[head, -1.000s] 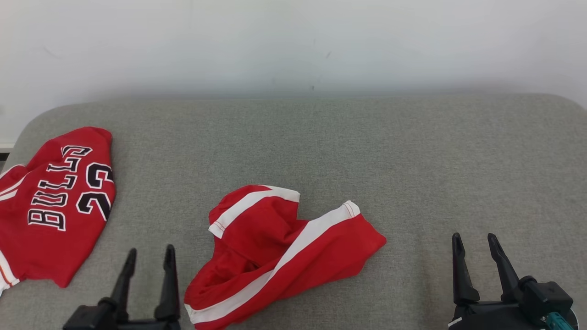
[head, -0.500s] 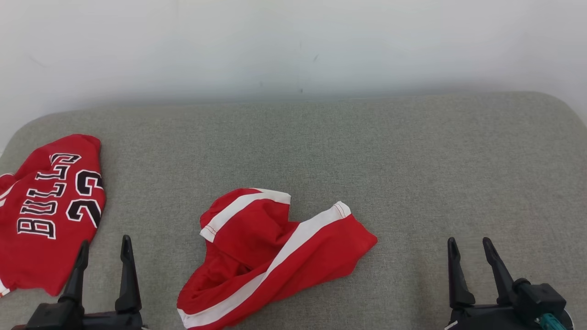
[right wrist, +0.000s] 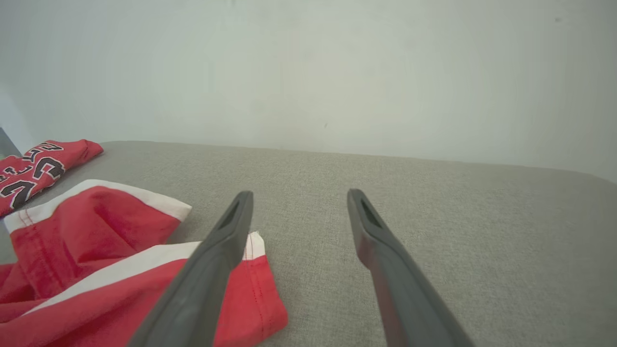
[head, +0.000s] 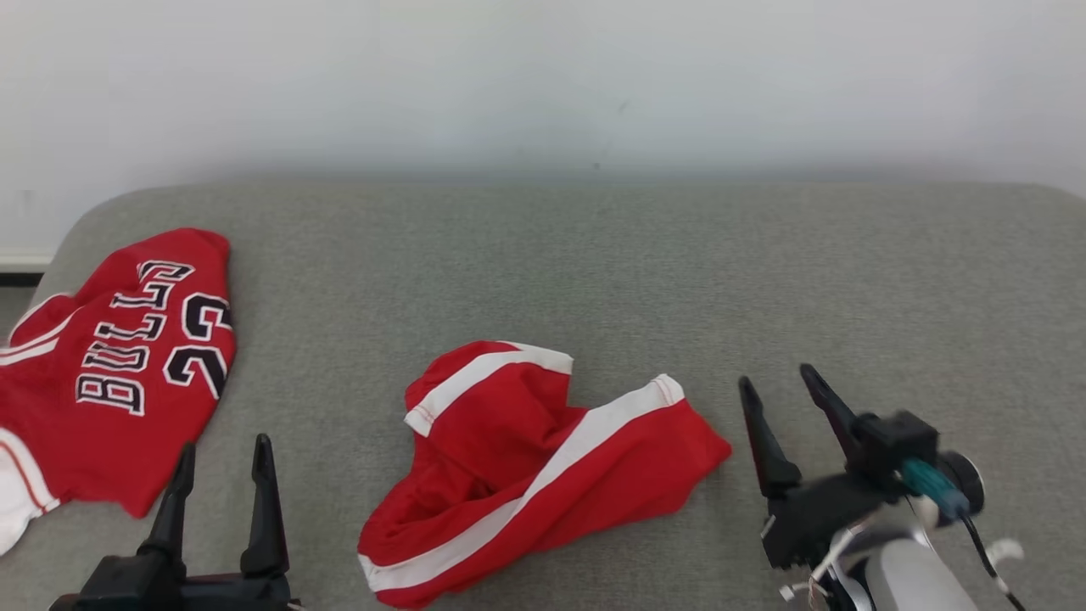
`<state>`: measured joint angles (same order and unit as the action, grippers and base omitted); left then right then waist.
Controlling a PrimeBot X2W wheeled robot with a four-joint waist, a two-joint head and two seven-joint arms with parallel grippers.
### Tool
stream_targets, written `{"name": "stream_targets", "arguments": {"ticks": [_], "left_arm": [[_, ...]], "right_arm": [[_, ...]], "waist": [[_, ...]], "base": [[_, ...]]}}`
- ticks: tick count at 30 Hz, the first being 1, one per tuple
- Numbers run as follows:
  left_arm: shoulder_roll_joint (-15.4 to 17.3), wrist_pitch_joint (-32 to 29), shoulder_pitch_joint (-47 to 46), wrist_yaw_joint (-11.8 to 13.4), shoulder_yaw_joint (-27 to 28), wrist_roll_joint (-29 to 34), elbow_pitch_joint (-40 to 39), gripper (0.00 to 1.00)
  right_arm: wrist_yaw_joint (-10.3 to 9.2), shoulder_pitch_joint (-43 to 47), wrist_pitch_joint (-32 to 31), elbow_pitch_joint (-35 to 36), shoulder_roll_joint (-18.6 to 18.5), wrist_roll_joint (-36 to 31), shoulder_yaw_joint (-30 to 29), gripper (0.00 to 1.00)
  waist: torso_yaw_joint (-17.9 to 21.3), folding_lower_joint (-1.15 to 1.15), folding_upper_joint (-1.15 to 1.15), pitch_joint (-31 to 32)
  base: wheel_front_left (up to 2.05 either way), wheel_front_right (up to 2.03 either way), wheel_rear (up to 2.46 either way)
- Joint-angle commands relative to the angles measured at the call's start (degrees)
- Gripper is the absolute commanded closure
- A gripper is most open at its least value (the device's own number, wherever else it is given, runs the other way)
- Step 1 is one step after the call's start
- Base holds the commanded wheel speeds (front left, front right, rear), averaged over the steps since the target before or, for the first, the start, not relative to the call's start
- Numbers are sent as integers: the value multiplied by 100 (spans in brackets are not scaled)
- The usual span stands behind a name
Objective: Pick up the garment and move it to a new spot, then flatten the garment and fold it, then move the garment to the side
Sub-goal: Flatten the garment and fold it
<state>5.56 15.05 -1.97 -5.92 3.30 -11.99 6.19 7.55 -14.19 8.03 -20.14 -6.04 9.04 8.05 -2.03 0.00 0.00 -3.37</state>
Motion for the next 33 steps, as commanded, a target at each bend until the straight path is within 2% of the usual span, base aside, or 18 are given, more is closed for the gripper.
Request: {"name": "stream_targets", "arguments": {"ticks": [1,10,20,21,22,27,33], "left_arm": [[-35,19,-97,-13,-8,67,28,0],[-177,18,-286,-111,-91,46,166,0],[-242,19,-424,-147,-140,8,320,0],[-243,19,-430,-151,-135,2,328,0],[-244,19,-430,-154,-132,-4,334,0],[-255,19,-340,-164,-36,15,354,0],[-259,19,-234,-150,65,55,388,0]], "right_arm": [[-13,-163,-62,-129,-55,-9,88,0],[-13,-1197,-223,-1495,-250,193,584,0],[-13,-1831,-325,-3068,-293,481,924,0],[-13,-1862,-337,-3192,-279,538,968,45],[-13,-1903,-321,-3280,-289,572,1013,100],[-13,-2040,125,-3489,-282,764,1163,100],[-13,-1933,616,-3275,-368,852,1285,100]], "waist": [[-165,0,0,-83],[-656,0,0,-320],[-985,0,0,-437],[-1002,0,0,-443],[-1012,0,0,-450],[-926,0,0,-404],[-680,0,0,-221]], "base": [[0,0,0],[0,0,0],[0,0,0],[0,0,0],[0,0,0],[0,0,0],[0,0,0]]}}
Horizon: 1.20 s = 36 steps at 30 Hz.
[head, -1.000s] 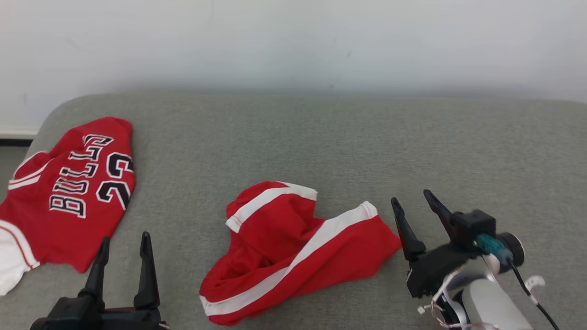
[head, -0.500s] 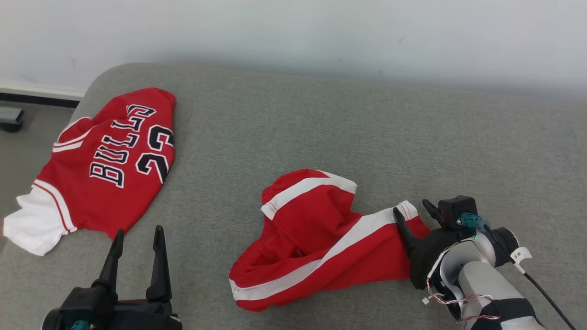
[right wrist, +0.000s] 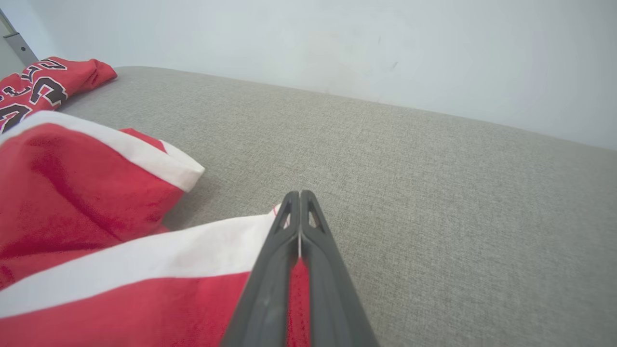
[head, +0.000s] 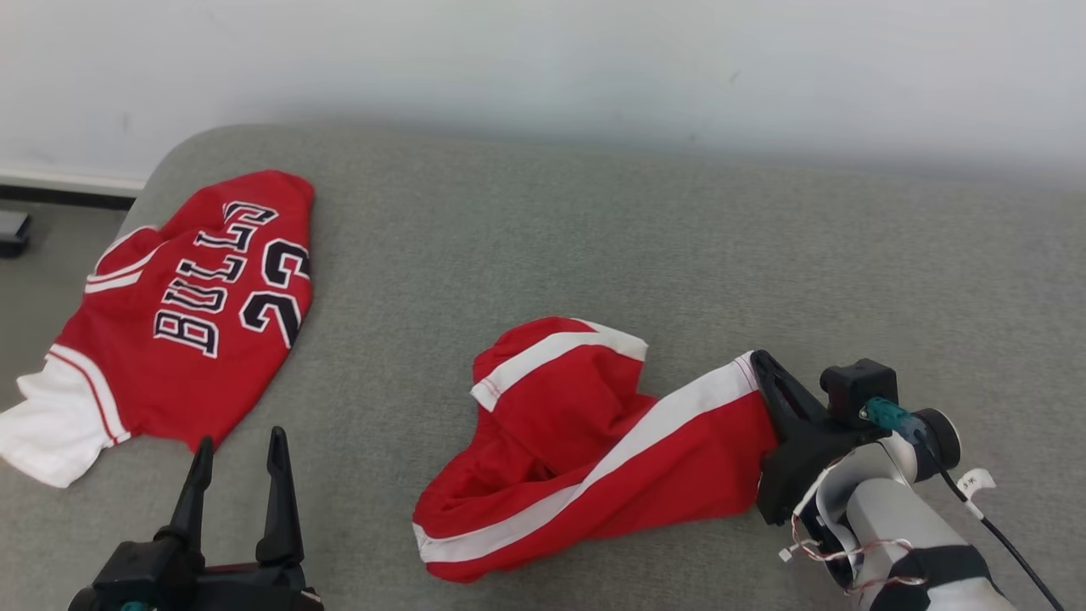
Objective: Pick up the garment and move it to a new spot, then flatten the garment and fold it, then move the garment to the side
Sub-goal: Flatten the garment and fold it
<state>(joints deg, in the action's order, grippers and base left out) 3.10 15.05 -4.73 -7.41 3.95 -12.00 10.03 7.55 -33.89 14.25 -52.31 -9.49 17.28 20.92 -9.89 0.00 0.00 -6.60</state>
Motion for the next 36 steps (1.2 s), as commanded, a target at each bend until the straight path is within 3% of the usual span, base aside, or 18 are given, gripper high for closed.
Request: {"name": "stream_targets", "arguments": {"ticks": [1,6,18,24,26,27,28,29,36], "left_arm": [[-13,19,67,-2,18,50,16,0],[-15,19,128,-6,39,45,35,0],[-15,19,189,-2,40,75,-10,0],[2,19,148,-3,8,59,14,0],[15,19,136,-3,2,51,33,0],[20,19,134,-3,2,46,43,0],[22,19,134,-3,1,44,50,0],[25,19,137,-3,6,43,52,0],[54,19,196,-3,42,50,51,0]], "right_arm": [[-13,110,34,36,-39,31,17,100],[-13,634,97,1003,-214,-50,-71,100],[-13,2842,48,3479,-511,-124,-789,100],[-13,3586,-102,3788,-325,-55,-1047,99],[-13,3762,-121,3805,-254,-54,-1130,87],[-13,3831,-117,3818,-238,-90,-1159,60],[-13,3878,-99,3845,-211,-121,-1204,24],[-13,3917,-77,3878,-186,-150,-1248,0],[-13,3926,27,4317,-218,-321,-1322,0]], "waist": [[172,0,0,146],[465,0,0,257],[933,0,0,167],[948,0,0,147],[943,0,0,153],[940,0,0,158],[938,0,0,164],[937,0,0,171],[928,0,0,258]], "base": [[0,0,0],[0,0,0],[0,0,0],[0,0,0],[0,0,0],[0,0,0],[0,0,0],[0,0,0],[0,0,0]]}}
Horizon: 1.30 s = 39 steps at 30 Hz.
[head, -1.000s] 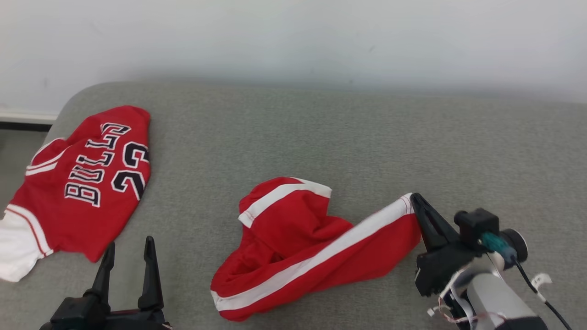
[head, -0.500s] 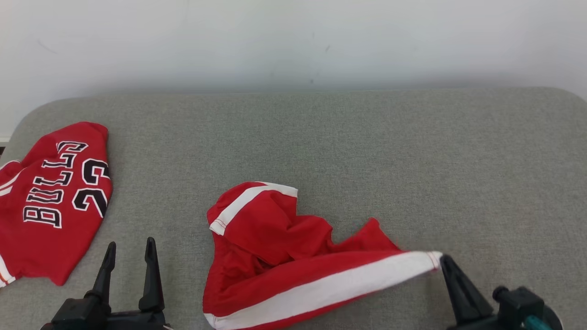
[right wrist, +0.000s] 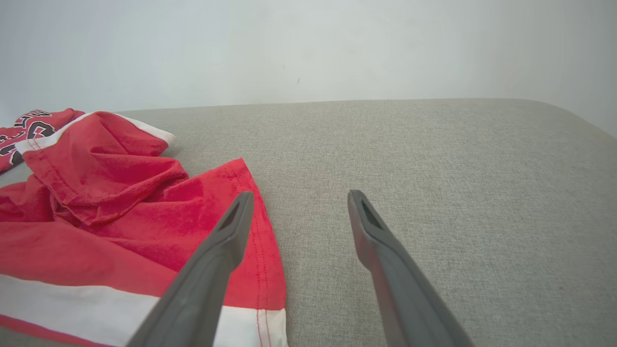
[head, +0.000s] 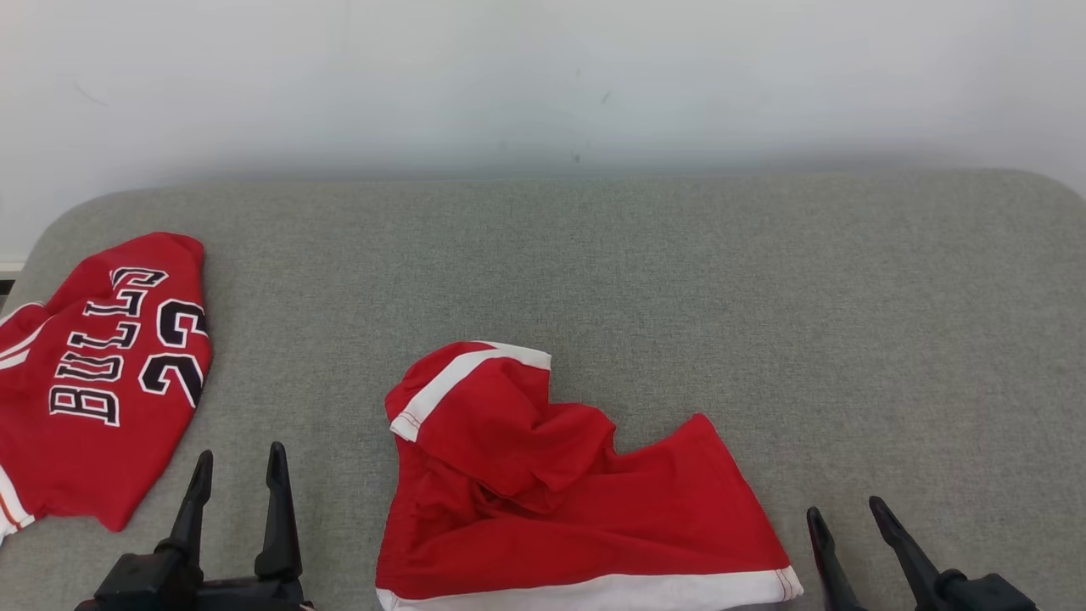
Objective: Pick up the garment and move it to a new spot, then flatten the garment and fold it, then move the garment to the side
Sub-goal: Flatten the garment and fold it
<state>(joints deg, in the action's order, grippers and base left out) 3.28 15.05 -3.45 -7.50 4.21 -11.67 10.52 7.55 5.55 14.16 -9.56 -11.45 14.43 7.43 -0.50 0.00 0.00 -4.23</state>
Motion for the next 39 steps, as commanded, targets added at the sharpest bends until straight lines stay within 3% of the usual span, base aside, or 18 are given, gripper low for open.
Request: {"name": "stream_targets", "arguments": {"ticks": [1,6,14,21,32,33,34,35,39], "left_arm": [[38,19,67,6,6,18,7,0],[40,19,50,6,-40,32,22,0],[31,19,72,6,-140,4,61,0],[33,19,-51,6,-234,-65,114,0],[-13,19,-235,5,-371,-161,142,0],[-15,19,-250,5,-382,-168,143,0],[-19,19,-266,5,-390,-172,149,0],[-21,19,-276,6,-394,-176,153,0],[-29,19,-289,6,-358,-177,144,0]], "right_arm": [[-13,-63,32,74,-30,-63,84,0],[-13,-336,-29,105,-60,-92,392,0],[-13,-1364,-267,-365,0,-163,1425,0],[-13,-2411,-350,-1403,175,-175,2140,0],[-13,-3745,-334,-3452,470,109,2676,0],[-13,-3811,-306,-3597,504,182,2737,22],[-13,-3878,-281,-3739,540,253,2795,78],[-13,-3941,-261,-3867,560,298,2855,100],[-13,-4259,-24,-4121,539,520,2829,100]], "waist": [[-27,0,0,42],[-131,0,0,106],[-450,0,0,190],[-809,0,0,117],[-1264,0,0,-219],[-1290,0,0,-237],[-1313,0,0,-256],[-1328,0,0,-269],[-1327,0,0,-303]], "base": [[0,0,0],[0,0,0],[0,0,0],[0,0,0],[0,0,0],[0,0,0],[0,0,0],[0,0,0],[0,0,0]]}}
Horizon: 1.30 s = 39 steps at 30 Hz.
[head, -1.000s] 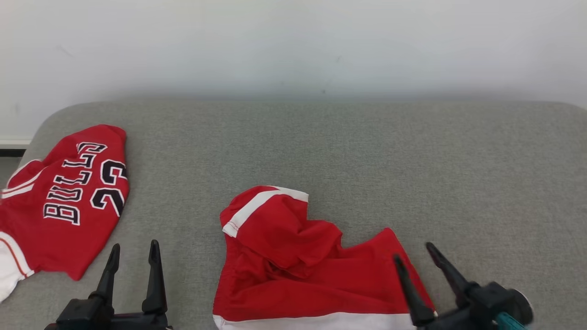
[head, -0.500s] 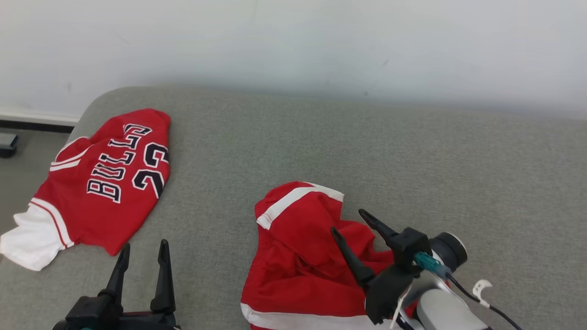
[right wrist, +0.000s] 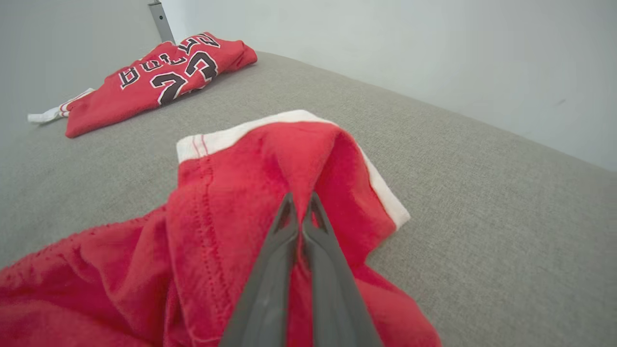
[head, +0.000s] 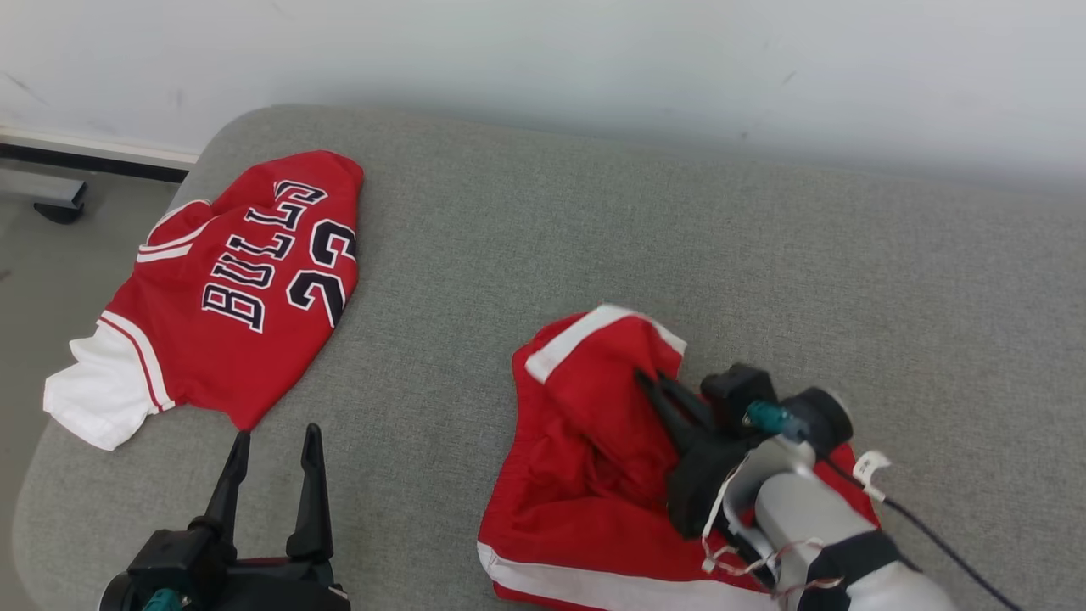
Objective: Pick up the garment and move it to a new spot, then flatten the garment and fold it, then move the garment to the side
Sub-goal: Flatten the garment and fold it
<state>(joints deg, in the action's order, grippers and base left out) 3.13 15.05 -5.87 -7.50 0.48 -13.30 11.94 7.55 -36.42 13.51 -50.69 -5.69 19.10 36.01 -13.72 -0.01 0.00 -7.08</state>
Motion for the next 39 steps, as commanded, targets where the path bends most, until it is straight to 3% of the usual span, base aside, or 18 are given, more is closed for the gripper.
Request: {"name": "stream_targets", "arguments": {"ticks": [1,12,19,20,21,25,30,39], "left_arm": [[-15,19,-46,5,30,-7,2,0],[-22,19,-115,5,-45,-13,22,0],[-23,19,-213,6,-169,-29,45,0],[-23,19,-218,5,-178,-34,53,0],[-25,19,-223,5,-186,-35,60,0],[-24,19,-196,6,-153,-24,80,0],[-24,19,-107,6,-88,39,55,0],[56,19,129,5,111,125,-18,0]], "right_arm": [[-13,-123,81,-54,-89,84,-62,100],[-13,-777,177,-51,-739,519,-823,100],[-13,-1167,174,-596,-1085,631,-1172,100],[-13,-1204,174,-724,-1122,579,-1204,61],[-13,-1227,175,-866,-1129,541,-1214,0],[-13,-1272,175,-965,-1124,472,-1344,0],[-13,-1009,175,-585,-1177,236,-1639,0],[-13,133,164,1207,-1057,-212,-2345,0]], "waist": [[12,1,0,-19],[194,1,0,-54],[112,1,0,-133],[103,1,0,-137],[97,1,0,-138],[141,1,0,-109],[323,1,0,-9],[858,1,0,256]], "base": [[0,0,0],[0,0,0],[0,0,0],[0,0,0],[0,0,0],[0,0,0],[0,0,0],[0,0,0]]}}
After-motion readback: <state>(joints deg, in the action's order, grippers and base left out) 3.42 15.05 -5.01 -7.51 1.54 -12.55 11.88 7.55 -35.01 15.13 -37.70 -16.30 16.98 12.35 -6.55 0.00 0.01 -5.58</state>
